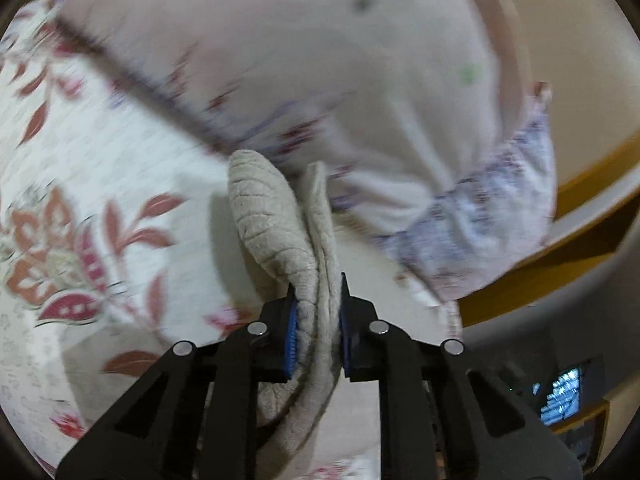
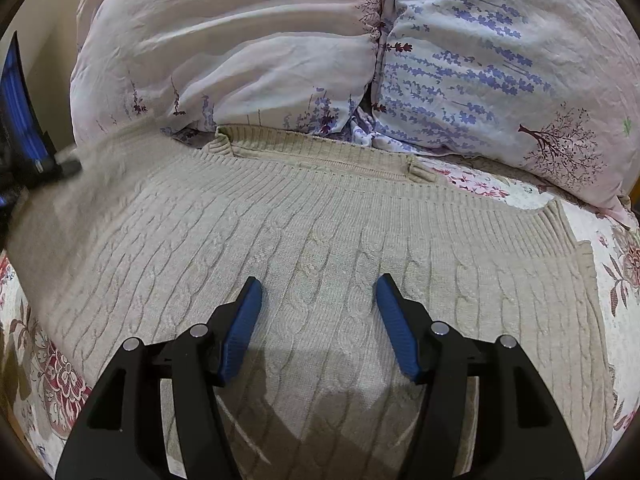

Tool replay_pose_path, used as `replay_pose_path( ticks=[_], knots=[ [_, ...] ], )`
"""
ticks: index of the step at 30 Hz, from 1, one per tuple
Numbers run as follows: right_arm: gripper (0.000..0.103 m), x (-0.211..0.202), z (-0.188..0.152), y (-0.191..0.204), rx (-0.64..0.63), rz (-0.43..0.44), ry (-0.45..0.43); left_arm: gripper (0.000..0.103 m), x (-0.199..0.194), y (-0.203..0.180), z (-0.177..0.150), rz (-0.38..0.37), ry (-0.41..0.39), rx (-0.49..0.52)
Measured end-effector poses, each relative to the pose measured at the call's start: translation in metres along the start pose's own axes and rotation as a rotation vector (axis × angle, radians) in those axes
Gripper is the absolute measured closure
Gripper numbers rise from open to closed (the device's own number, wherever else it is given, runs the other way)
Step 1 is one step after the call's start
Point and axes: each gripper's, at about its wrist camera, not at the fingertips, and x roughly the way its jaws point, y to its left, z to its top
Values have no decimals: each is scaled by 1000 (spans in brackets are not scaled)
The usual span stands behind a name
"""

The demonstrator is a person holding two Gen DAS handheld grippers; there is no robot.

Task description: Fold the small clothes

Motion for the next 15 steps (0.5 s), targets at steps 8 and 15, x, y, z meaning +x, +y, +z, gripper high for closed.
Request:
replay_pose_path(
  ticks=[8, 15],
  knots=[
    [41, 0, 3, 2, -13, -3, -3, 89, 4, -72, -2, -176, -9, 101],
    [42, -31, 7, -54, 176, 127, -64, 89, 36, -127, -22, -248, 55, 167]
  ],
)
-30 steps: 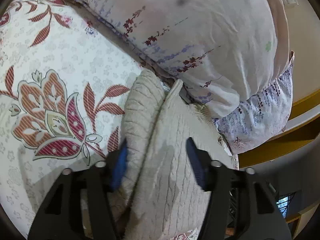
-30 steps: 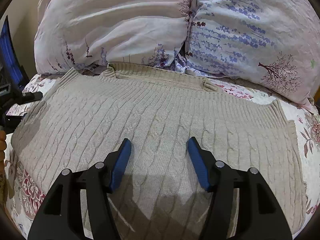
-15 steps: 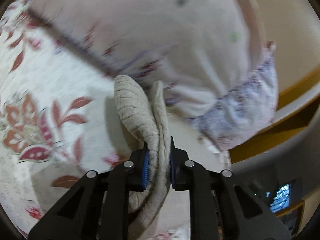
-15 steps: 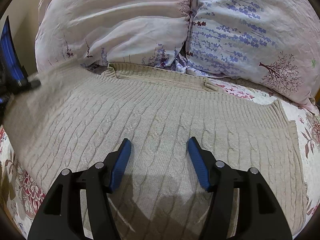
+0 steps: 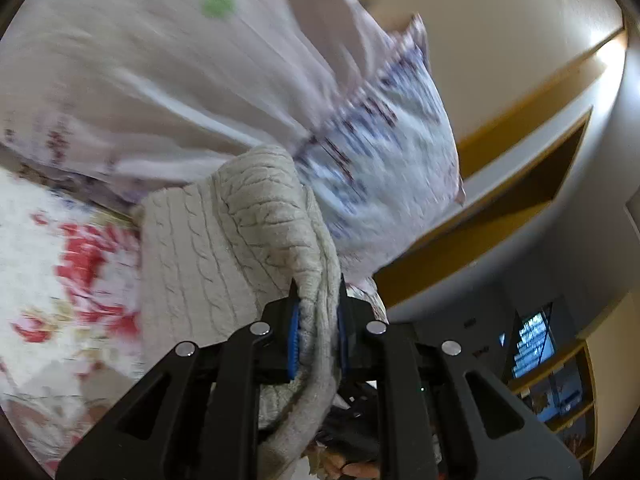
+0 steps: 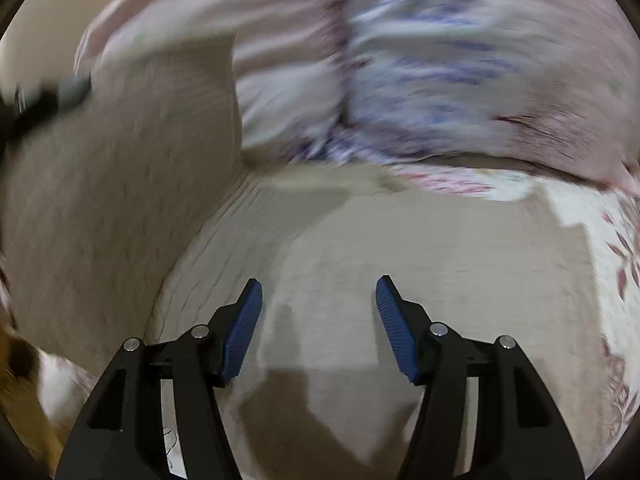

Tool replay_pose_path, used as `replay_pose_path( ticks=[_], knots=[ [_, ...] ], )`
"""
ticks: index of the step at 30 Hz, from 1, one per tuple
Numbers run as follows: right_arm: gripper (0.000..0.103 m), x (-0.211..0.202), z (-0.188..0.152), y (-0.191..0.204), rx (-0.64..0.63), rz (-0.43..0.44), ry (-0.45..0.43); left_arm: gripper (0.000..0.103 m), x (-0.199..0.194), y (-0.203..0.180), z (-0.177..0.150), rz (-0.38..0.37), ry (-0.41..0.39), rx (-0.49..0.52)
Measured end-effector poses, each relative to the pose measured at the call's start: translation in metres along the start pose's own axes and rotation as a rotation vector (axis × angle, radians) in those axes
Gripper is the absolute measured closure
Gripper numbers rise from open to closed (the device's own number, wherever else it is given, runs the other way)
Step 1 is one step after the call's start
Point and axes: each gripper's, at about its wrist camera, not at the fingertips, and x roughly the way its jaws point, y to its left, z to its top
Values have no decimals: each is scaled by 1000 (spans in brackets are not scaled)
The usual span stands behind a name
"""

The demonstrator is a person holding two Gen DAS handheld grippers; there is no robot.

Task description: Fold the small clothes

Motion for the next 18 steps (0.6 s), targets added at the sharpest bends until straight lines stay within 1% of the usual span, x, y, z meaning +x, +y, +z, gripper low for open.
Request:
replay_pose_path(
  ticks=[3, 5, 8, 10, 13, 15, 16, 17, 18],
  knots=[
    [42, -21, 4, -35, 95, 2, -41, 89, 26, -11, -9, -22, 44, 2],
    [42, -34, 4, -59, 146, -26, -65, 89, 50, -20, -19, -39, 79, 6],
    [42, -49, -1, -93, 228, -59, -85, 89, 84, -32, -36, -46, 124, 24],
    [42, -53, -6, -111, 284, -62, -84, 89, 108, -35, -54, -30, 170, 30],
    [42, -58, -13, -135, 369, -52, -78, 87, 148, -32, -79, 12, 276, 21],
    [42, -62, -17, -143, 403, -33, -77, 81, 162, -29, -91, 0, 323, -6],
    [42, -65, -18, -146, 413, -18, -79, 78, 163, -30, -93, -16, 330, -8],
    [42, -68, -18, -146, 417, -10, -79, 66, 159, -33, -92, -35, 325, 3],
    [42, -71, -17, -147, 422, 13, -79, 51, 154, -36, -89, -53, 316, 18]
  ],
)
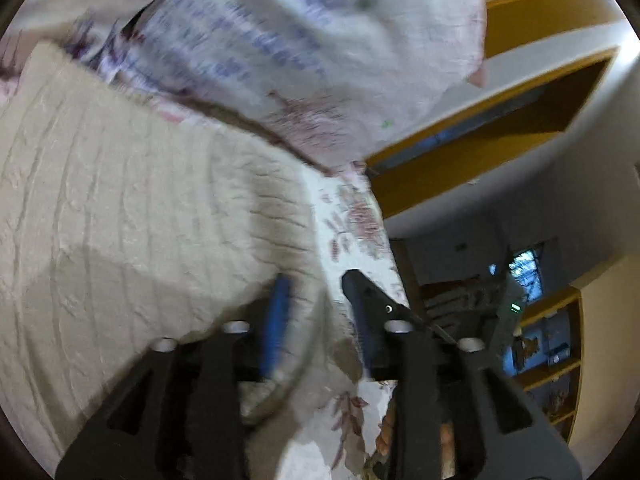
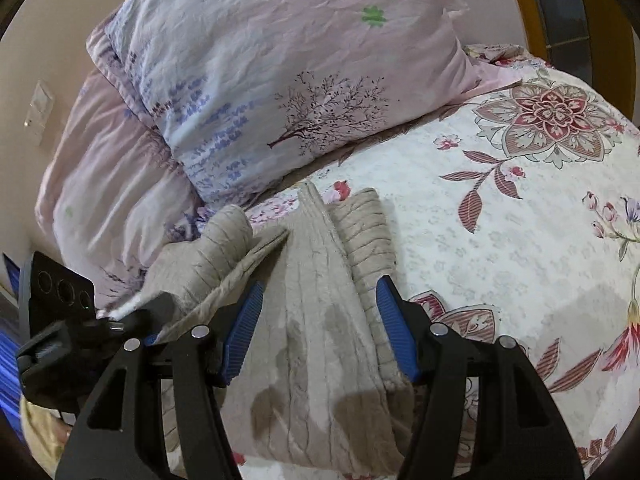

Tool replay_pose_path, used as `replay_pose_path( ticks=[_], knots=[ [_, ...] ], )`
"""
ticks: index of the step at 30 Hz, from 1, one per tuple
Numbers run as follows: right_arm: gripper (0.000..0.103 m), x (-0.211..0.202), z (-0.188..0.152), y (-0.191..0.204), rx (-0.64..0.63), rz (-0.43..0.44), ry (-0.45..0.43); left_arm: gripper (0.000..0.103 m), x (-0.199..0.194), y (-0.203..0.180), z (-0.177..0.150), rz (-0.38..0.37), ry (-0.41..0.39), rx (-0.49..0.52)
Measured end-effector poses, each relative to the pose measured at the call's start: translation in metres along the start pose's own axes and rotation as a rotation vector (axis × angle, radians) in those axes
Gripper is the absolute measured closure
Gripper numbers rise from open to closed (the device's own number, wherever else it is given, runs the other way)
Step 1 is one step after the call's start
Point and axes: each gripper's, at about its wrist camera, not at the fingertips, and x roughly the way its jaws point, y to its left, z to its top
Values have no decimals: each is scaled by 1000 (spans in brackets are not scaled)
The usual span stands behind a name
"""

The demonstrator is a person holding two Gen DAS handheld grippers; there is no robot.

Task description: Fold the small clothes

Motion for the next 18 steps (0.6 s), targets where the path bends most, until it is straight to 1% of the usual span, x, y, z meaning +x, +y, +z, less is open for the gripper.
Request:
replay_pose_path(
  ticks=[1, 2, 3, 5, 7, 9, 10, 11, 12, 14, 15, 18],
  knots=[
    [42, -2, 1, 0, 7, 23, 6, 44, -9, -4, 0, -16, -15, 20],
    [42, -4, 2, 0, 20, 54, 17, 34, -23, -8, 0, -35, -37, 41],
    [42, -3, 3, 0, 40, 98, 38, 27, -34, -10, 0, -42, -56, 54],
    [41, 3, 5, 1, 82, 175, 98, 17, -59, -10, 0, -32, -104, 78],
    [41, 9, 4, 3, 117, 225, 144, 15, -77, -3, 3, -17, -143, 75],
    [41, 22, 1, 4, 166, 271, 206, 15, -96, 12, 3, 44, -184, 42],
    [41, 27, -1, 4, 188, 290, 232, 15, -102, 19, 2, 87, -198, 24],
    [41, 33, -2, 4, 212, 309, 259, 15, -108, 28, 1, 147, -214, 3],
    [41, 34, -4, 4, 221, 313, 270, 16, -110, 36, 1, 195, -223, -12],
    [41, 41, -4, 6, 236, 314, 289, 16, -112, 54, 1, 279, -231, -40],
    [41, 42, -4, 7, 238, 316, 296, 17, -112, 61, 0, 302, -225, -54],
    [41, 50, 0, 12, 235, 301, 307, 17, -102, 74, 0, 324, -187, -83]
  ],
)
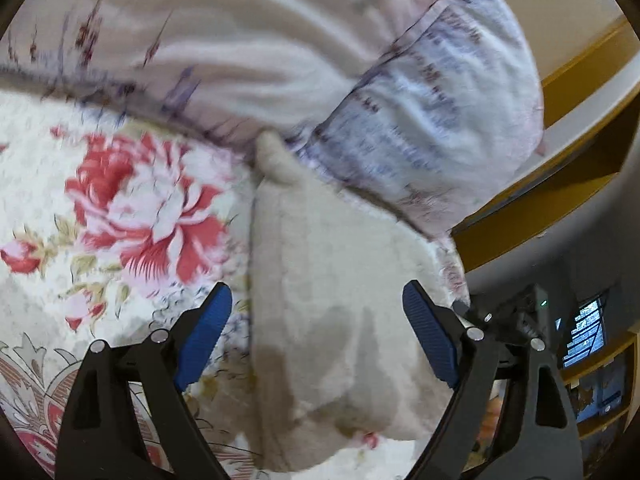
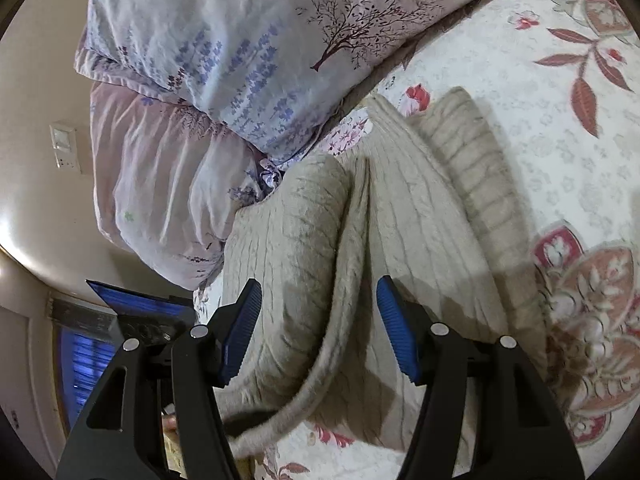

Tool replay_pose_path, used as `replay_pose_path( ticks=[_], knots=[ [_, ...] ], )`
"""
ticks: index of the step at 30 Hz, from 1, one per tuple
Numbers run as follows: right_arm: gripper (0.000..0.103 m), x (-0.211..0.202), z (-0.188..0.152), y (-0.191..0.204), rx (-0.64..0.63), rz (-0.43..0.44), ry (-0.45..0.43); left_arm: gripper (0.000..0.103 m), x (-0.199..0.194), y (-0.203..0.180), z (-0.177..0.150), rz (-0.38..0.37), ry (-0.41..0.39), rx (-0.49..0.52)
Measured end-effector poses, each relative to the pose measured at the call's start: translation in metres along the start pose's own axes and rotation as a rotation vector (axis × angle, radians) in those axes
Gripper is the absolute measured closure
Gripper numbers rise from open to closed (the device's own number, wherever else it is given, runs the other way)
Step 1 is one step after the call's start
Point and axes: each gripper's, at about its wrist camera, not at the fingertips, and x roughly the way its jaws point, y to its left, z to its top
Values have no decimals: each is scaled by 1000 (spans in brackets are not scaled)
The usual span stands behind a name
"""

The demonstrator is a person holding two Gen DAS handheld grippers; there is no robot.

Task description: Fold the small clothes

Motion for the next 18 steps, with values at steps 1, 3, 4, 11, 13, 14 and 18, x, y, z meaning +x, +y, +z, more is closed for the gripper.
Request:
replay_pose_path(
  ticks=[1, 3, 4, 11, 13, 14, 18],
  knots=[
    [42, 3, 3, 2, -4, -10, -1, 17, 4, 1, -1, 6, 11, 1],
    [44, 10, 9, 7, -20, -39, -3, 17, 15, -1, -3, 15, 33, 16],
    [51, 14, 12, 9, -27, -56, -2, 17, 19, -2, -5, 17, 41, 28],
    [85, 28, 9, 30, -187, -147, -51, 16, 24, -6, -9, 3, 44, 73],
    [87, 14, 6, 41, -254, -134, -109, 15, 23, -8, -8, -6, 30, 79],
    [87, 7, 4, 46, -278, -130, -133, 15, 21, -7, -9, -12, 26, 81],
    [87, -22, -1, 67, -403, -193, -247, 15, 20, -11, -10, -34, 22, 98]
  ],
)
